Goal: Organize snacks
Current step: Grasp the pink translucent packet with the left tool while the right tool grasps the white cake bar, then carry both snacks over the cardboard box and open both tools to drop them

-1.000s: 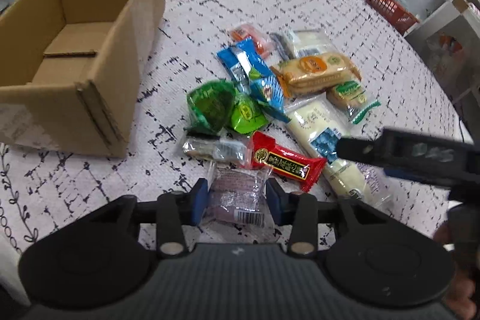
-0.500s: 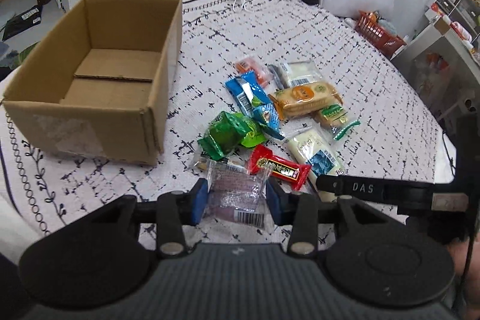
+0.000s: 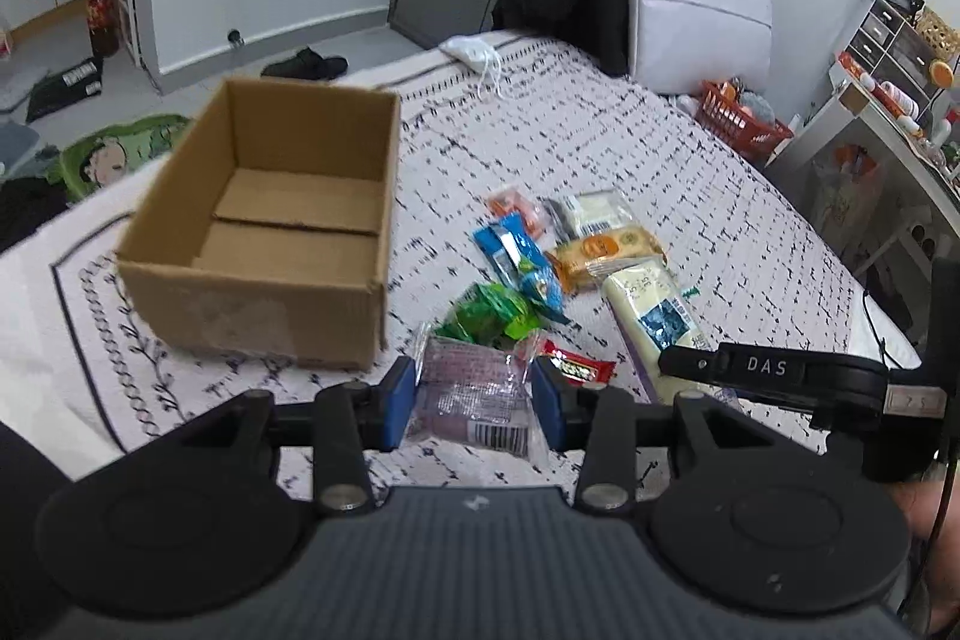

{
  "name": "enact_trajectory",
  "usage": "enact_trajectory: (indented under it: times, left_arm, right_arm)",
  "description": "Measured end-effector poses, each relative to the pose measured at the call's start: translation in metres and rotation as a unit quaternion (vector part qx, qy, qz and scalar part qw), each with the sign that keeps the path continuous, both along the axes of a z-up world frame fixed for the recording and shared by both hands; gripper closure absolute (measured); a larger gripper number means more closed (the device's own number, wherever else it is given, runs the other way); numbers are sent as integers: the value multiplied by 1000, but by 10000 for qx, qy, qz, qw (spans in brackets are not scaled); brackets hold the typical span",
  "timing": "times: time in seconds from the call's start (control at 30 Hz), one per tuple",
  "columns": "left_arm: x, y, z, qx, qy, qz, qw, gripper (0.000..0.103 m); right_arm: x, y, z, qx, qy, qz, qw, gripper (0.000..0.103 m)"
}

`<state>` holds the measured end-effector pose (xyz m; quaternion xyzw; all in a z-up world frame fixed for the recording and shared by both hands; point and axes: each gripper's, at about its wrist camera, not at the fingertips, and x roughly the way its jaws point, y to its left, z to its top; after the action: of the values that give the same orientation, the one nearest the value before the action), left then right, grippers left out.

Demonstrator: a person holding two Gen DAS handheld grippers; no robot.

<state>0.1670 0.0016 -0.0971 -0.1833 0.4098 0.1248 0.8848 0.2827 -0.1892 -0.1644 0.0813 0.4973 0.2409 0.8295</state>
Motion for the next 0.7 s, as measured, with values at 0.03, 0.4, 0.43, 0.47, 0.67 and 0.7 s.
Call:
enact_trajectory:
  times: [0.03, 0.4, 0.43, 0.47, 0.67, 0.7]
  left_arm:
    - [-2, 1, 3, 49, -19, 0, 10000, 62]
    - [-17, 20, 35, 336, -238, 157, 9990, 62]
    - [-17, 22, 37, 334, -246, 182, 9990, 62]
    - [-17, 24, 38, 333, -252, 212, 9989, 62]
    - [-18, 37, 44, 445, -279, 358, 9980, 62]
    - [-18, 40, 45, 463, -283, 393, 9978, 62]
  right_arm:
    - [0, 2, 3, 67, -22, 27, 10000, 70]
    - [-16, 26, 39, 399, -773, 232, 9959, 70]
    - [-15, 26, 41, 433, -819, 211, 9955, 70]
    - [-14, 27, 42, 456, -873, 188, 9950, 70]
    - [-16, 39, 47, 586, -970, 253, 9932, 70]
    - [-16, 43, 47, 582, -981, 280, 9931, 70]
